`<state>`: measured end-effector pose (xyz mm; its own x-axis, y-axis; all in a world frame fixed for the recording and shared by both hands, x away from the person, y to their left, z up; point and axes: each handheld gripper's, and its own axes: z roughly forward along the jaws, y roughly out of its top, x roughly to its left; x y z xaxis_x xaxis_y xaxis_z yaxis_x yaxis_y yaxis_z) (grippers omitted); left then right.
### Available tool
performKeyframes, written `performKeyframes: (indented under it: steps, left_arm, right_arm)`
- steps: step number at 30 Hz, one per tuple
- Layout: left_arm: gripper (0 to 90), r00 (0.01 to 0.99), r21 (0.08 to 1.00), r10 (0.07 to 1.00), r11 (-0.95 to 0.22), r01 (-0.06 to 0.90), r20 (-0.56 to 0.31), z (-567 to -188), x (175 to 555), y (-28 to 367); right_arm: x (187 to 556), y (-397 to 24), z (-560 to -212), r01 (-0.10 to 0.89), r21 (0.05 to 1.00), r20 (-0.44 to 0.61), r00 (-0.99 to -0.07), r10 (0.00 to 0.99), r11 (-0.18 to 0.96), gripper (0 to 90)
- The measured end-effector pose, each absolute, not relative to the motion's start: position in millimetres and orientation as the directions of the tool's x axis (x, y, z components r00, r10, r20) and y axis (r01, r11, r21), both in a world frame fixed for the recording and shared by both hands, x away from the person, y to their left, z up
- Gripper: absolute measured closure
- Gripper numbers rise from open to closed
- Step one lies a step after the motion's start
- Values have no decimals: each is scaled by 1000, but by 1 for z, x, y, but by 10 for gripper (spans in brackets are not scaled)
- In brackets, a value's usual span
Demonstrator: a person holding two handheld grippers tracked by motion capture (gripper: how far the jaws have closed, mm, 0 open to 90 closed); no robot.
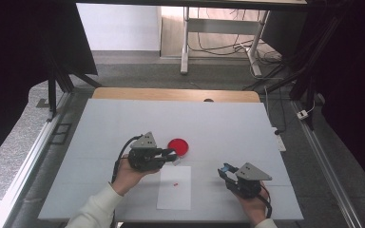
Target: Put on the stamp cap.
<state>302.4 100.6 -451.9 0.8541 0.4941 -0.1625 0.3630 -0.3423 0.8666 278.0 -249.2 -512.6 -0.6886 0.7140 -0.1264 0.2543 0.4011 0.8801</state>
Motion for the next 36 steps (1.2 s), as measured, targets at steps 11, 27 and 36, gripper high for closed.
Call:
performKeyframes:
  steps: [11, 27, 36]
  left_arm:
    - [746, 856, 867, 492, -344, 359, -159, -452, 302, 100]
    - [746, 854, 868, 494, -340, 363, -163, -452, 302, 99]
    - [746, 853, 869, 494, -337, 363, -165, -452, 302, 99]
  right_arm:
    - [277, -226, -515, 236, 879, -131, -718, 684, 415, 639]
    - [280, -195, -516, 204, 884, -136, -749, 648, 420, 639]
    - [284, -174, -517, 179, 883, -152, -766, 625, 434, 639]
